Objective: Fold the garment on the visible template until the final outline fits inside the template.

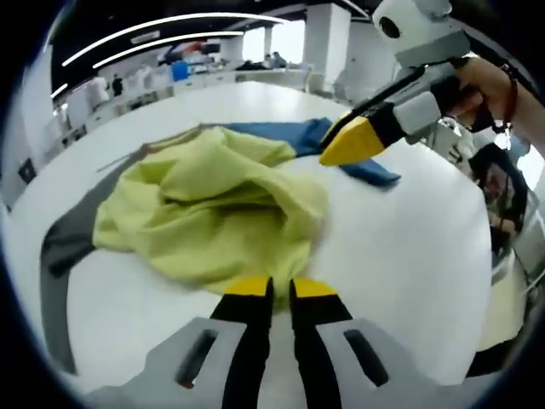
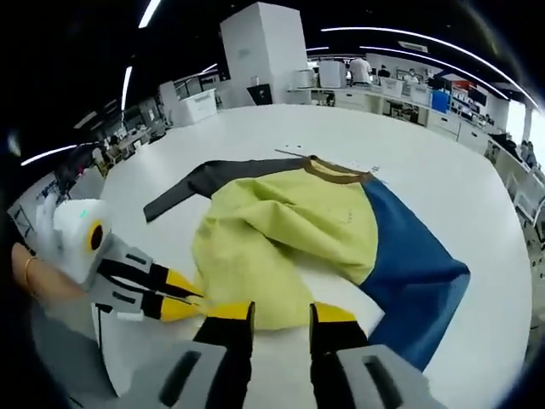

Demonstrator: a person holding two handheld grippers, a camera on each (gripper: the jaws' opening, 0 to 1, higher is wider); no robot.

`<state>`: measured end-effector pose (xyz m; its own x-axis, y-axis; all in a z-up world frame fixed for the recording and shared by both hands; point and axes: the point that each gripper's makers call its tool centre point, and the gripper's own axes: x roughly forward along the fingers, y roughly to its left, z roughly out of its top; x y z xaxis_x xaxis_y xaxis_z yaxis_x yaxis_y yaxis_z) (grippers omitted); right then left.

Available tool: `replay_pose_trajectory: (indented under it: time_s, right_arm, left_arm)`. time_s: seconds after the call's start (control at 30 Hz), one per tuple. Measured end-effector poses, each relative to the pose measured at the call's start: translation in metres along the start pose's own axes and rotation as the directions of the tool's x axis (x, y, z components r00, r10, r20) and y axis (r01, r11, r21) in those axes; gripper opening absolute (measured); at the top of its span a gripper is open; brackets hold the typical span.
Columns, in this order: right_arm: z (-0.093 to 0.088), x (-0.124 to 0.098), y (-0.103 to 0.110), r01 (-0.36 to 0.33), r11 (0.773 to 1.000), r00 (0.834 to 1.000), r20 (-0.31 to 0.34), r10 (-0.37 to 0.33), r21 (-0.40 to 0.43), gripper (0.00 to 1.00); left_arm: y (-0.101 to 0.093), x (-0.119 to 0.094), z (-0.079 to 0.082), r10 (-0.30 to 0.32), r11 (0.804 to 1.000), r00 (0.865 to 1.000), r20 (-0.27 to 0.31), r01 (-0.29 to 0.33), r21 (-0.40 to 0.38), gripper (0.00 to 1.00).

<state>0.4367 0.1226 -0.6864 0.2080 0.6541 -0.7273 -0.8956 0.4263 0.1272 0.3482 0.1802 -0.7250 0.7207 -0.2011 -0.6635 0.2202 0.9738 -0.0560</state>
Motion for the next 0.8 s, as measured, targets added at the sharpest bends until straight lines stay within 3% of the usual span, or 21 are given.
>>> replay_pose_trajectory:
  time_s: [0.2, 0.33, 0.47, 0.57, 0.6, 0.8]
  right_arm:
    - [-0.007, 0.023, -0.01, 0.015, 1.0, 0.999, -0.036, -0.016, -0.012, 0.13]
    - [-0.019, 0.033, -0.013, 0.022, 1.0, 0.996, -0.088, -0.022, 0.007, 0.12]
    - [-0.026, 0.035, -0.004, 0.005, 1.0, 0.994, -0.113, -0.004, 0.009, 0.1]
    - [-0.025, 0.035, 0.001, 0.021, 0.997, 0.993, -0.118, -0.03, -0.07, 0.06]
    - [-0.025, 0.035, 0.004, 0.009, 0.998, 0.993, -0.119, -0.016, -0.065, 0.0]
    - [-0.026, 0.025, 0.002, 0.044, 0.998, 0.991, -0.121, -0.05, -0.055, 0.0]
  left_arm:
    - [0.001, -0.003, -0.002, 0.0, 1.0, 1.0, -0.007, 0.0, 0.018, 0.05]
    - [0.003, -0.007, -0.005, 0.002, 0.999, 1.0, -0.012, -0.001, 0.039, 0.05]
    - [0.008, -0.011, -0.007, 0.007, 0.999, 1.0, -0.011, -0.006, 0.043, 0.05]
    - [0.008, -0.011, -0.008, 0.007, 0.999, 1.0, -0.007, -0.006, 0.042, 0.05]
    - [0.008, -0.012, -0.008, 0.007, 0.999, 1.0, -0.007, -0.007, 0.047, 0.05]
    - [0.011, -0.022, -0.007, 0.009, 0.998, 1.0, -0.001, -0.009, 0.059, 0.04]
